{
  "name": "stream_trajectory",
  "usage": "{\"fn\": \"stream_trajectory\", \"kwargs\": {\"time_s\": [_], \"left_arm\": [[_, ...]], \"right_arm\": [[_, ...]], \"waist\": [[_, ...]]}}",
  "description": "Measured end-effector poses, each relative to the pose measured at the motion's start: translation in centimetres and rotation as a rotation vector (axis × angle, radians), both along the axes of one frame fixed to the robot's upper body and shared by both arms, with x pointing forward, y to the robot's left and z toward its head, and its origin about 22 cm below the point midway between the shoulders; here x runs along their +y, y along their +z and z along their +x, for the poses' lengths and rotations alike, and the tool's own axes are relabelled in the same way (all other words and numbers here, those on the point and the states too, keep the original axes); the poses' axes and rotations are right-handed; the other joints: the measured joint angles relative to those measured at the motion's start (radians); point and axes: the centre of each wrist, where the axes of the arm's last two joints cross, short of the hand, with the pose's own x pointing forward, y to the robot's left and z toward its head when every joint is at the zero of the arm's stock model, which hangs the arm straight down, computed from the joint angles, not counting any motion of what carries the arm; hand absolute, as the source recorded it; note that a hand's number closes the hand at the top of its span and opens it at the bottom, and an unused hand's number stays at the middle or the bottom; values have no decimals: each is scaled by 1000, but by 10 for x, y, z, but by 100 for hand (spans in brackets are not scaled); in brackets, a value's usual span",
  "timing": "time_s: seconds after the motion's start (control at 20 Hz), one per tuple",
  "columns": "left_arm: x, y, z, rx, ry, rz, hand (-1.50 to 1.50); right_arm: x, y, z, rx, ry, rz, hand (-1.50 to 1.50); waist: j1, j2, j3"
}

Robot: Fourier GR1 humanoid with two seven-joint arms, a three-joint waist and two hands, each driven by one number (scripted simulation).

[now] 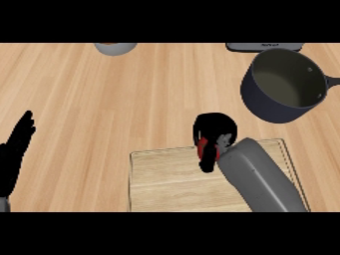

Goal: Pick the tomato from the tray and place it in the pot

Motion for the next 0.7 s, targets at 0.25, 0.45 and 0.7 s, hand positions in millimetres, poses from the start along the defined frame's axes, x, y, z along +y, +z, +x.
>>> {"fn": "stream_trajectory", "kwargs": {"time_s": [0.25, 0.45, 0.7], "left_arm": [[3, -6, 5, 10, 14, -6, 0], [4, -10, -3, 11, 25, -7, 0], [6, -9, 0, 10, 40, -6, 0]], "right_arm": [[-28, 2, -24, -44, 103, 54, 150], [-71, 8, -55, -127, 238, 130, 150], [-115, 28, -85, -330, 296, 153, 150]], "waist": [[-14, -2, 1], [-28, -7, 2], [-34, -6, 2]]}}
